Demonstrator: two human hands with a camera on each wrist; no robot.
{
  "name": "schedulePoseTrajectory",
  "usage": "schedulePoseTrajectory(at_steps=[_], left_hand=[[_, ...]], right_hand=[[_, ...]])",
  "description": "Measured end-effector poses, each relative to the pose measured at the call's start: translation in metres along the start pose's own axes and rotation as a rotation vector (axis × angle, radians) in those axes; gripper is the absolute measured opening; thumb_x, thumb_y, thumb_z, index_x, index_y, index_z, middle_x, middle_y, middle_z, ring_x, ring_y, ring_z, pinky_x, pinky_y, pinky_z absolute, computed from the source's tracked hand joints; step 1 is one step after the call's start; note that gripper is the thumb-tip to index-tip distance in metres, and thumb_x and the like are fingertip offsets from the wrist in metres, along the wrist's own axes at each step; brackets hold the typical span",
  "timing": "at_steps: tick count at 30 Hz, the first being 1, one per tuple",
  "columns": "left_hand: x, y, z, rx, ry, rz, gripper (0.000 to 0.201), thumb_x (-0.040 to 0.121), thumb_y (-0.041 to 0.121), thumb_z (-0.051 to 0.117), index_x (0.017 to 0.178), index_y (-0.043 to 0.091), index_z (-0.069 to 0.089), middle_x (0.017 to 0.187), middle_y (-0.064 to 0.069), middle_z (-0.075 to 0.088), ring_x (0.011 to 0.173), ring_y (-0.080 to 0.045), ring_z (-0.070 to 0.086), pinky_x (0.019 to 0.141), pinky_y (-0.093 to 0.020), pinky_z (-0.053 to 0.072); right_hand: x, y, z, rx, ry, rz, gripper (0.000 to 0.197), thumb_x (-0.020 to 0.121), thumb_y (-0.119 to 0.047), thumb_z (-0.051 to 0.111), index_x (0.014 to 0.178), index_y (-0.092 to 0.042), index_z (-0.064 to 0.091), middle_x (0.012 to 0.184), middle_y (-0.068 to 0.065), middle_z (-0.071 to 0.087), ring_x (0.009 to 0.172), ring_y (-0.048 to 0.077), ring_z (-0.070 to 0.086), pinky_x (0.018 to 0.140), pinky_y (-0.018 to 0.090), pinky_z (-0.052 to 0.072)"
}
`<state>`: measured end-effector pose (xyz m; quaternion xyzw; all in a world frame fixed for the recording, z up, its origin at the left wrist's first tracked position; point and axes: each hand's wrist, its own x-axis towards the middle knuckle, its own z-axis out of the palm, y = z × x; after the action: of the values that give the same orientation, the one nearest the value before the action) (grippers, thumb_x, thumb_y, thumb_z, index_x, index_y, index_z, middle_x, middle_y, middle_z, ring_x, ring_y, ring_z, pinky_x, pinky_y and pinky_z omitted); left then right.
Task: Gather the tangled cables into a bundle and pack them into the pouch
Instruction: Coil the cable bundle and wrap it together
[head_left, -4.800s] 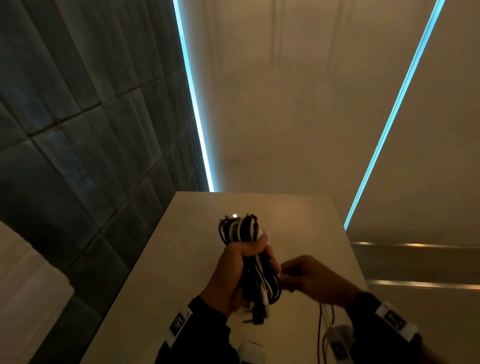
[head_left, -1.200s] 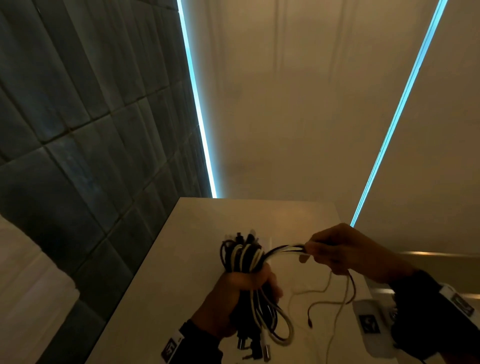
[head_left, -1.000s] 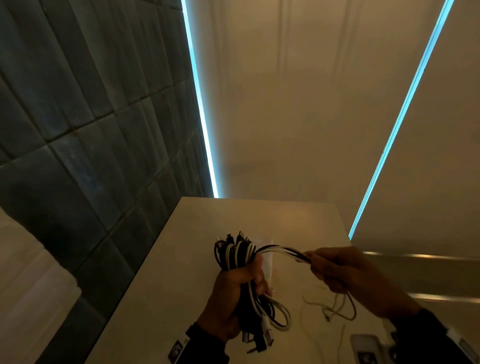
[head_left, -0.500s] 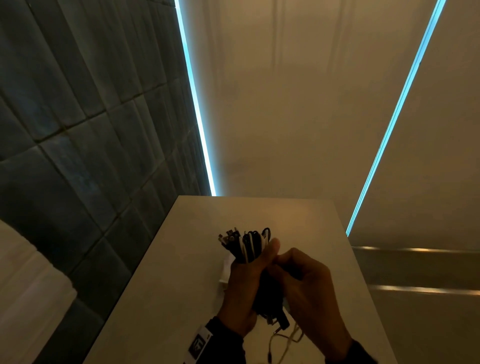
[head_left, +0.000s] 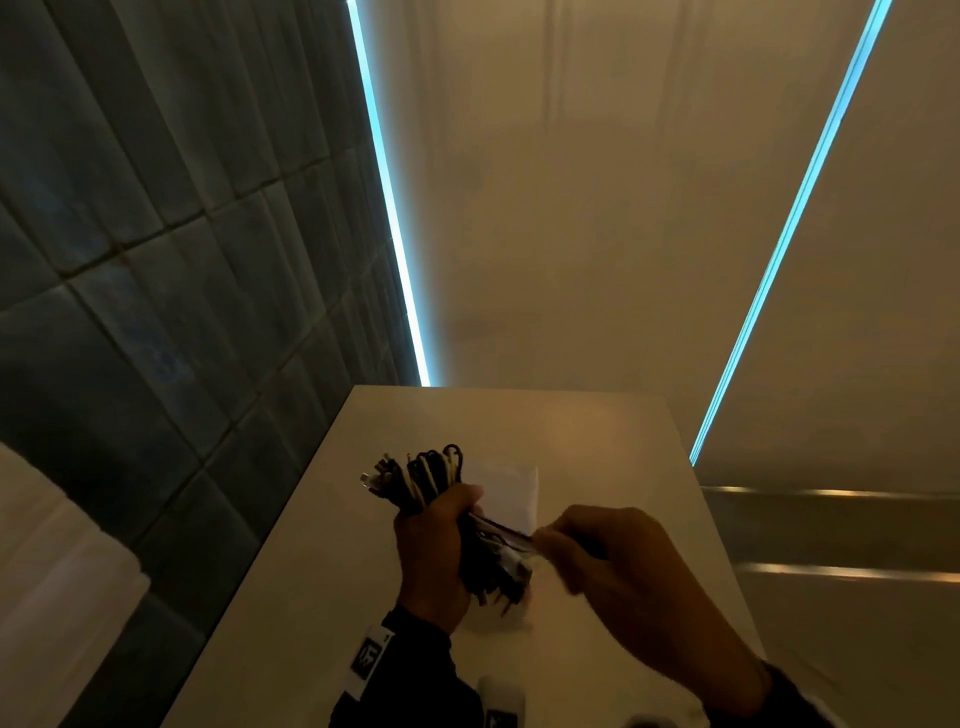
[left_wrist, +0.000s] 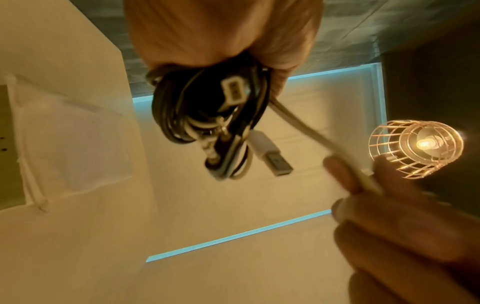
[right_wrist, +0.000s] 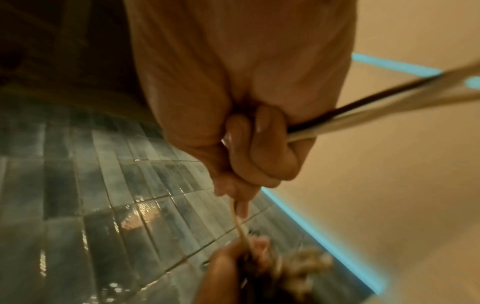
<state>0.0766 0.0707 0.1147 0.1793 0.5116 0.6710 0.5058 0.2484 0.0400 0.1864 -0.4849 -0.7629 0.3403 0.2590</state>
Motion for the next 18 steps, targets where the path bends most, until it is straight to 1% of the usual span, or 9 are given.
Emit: schedulePoseTrajectory(at_steps=[2, 4, 6, 8, 10, 12, 13, 16, 18], left_hand=[[0.005, 0.004, 0.004, -0.061, 0.005, -0.041, 0.029, 0.084, 0.007, 0.064, 0.061, 0.010, 0.047, 0.056, -0.004, 0.047, 0.050, -0.021, 0.049, 0.059, -0.036, 0.045], [0.008, 0.014, 0.007, -0.149, -0.061, -0.127, 0.033, 0.084, 0.013, 0.063, 0.055, 0.012, 0.047, 0.055, -0.002, 0.046, 0.049, -0.020, 0.050, 0.059, -0.035, 0.047], [0.005, 0.024, 0.007, -0.223, -0.184, -0.210, 0.031, 0.083, 0.016, 0.062, 0.056, 0.013, 0.046, 0.054, -0.001, 0.046, 0.049, -0.018, 0.050, 0.059, -0.033, 0.048], [-0.004, 0.032, 0.007, -0.247, -0.310, -0.272, 0.027, 0.078, 0.017, 0.063, 0.057, 0.013, 0.047, 0.052, -0.001, 0.045, 0.049, -0.016, 0.049, 0.061, -0.031, 0.048], [-0.013, 0.036, 0.007, -0.258, -0.454, -0.333, 0.024, 0.069, 0.013, 0.072, 0.057, 0.012, 0.051, 0.051, -0.001, 0.045, 0.045, -0.014, 0.049, 0.056, -0.030, 0.050], [-0.023, 0.036, 0.006, -0.229, -0.580, -0.389, 0.027, 0.056, 0.006, 0.081, 0.066, 0.009, 0.056, 0.053, -0.002, 0.046, 0.044, -0.014, 0.049, 0.054, -0.030, 0.050], [-0.027, 0.034, 0.005, -0.172, -0.613, -0.411, 0.028, 0.054, 0.004, 0.080, 0.070, 0.007, 0.057, 0.054, -0.003, 0.046, 0.045, -0.014, 0.049, 0.055, -0.031, 0.050], [-0.037, 0.025, 0.001, 0.090, -0.615, -0.433, 0.017, 0.061, 0.007, 0.071, 0.070, 0.003, 0.057, 0.057, -0.010, 0.049, 0.050, -0.022, 0.052, 0.062, -0.035, 0.051], [-0.039, 0.020, 0.000, 0.194, -0.595, -0.404, 0.017, 0.063, 0.008, 0.072, 0.072, -0.002, 0.060, 0.065, -0.015, 0.055, 0.059, -0.028, 0.057, 0.074, -0.048, 0.056]], right_hand=[[-0.008, 0.000, 0.016, 0.262, -0.091, -0.014, 0.024, 0.093, -0.022, 0.059, 0.074, -0.017, 0.073, 0.055, -0.008, 0.059, 0.048, 0.000, 0.048, 0.054, 0.017, 0.039], [-0.012, 0.015, 0.029, 0.509, -0.203, 0.034, 0.018, 0.094, -0.014, 0.058, 0.093, -0.016, 0.076, 0.061, -0.003, 0.062, 0.047, 0.002, 0.044, 0.049, 0.017, 0.036], [-0.013, 0.042, 0.033, 0.571, -0.319, 0.115, 0.018, 0.094, -0.021, 0.059, 0.094, -0.019, 0.076, 0.062, 0.003, 0.060, 0.046, 0.009, 0.040, 0.046, 0.023, 0.032], [-0.010, 0.066, 0.031, 0.494, -0.445, 0.169, 0.025, 0.091, -0.035, 0.060, 0.087, -0.016, 0.076, 0.060, 0.002, 0.055, 0.048, 0.010, 0.039, 0.048, 0.025, 0.031], [-0.005, 0.080, 0.029, 0.379, -0.521, 0.194, 0.032, 0.086, -0.046, 0.063, 0.075, -0.018, 0.074, 0.058, -0.004, 0.052, 0.050, 0.008, 0.040, 0.053, 0.025, 0.033], [0.007, 0.087, 0.022, 0.182, -0.508, 0.176, 0.034, 0.079, -0.053, 0.067, 0.064, -0.023, 0.070, 0.057, -0.008, 0.054, 0.054, 0.007, 0.045, 0.060, 0.024, 0.039], [0.014, 0.088, 0.015, 0.081, -0.479, 0.144, 0.035, 0.077, -0.055, 0.068, 0.061, -0.024, 0.067, 0.056, -0.009, 0.055, 0.055, 0.006, 0.046, 0.062, 0.024, 0.041], [0.033, 0.076, -0.015, -0.064, -0.456, 0.010, 0.025, 0.084, -0.043, 0.067, 0.064, -0.029, 0.064, 0.063, -0.009, 0.062, 0.060, 0.002, 0.053, 0.067, 0.023, 0.046], [0.044, 0.058, -0.035, -0.038, -0.497, -0.070, 0.013, 0.089, -0.028, 0.066, 0.076, -0.026, 0.069, 0.071, -0.010, 0.065, 0.066, -0.001, 0.057, 0.070, 0.020, 0.047]])
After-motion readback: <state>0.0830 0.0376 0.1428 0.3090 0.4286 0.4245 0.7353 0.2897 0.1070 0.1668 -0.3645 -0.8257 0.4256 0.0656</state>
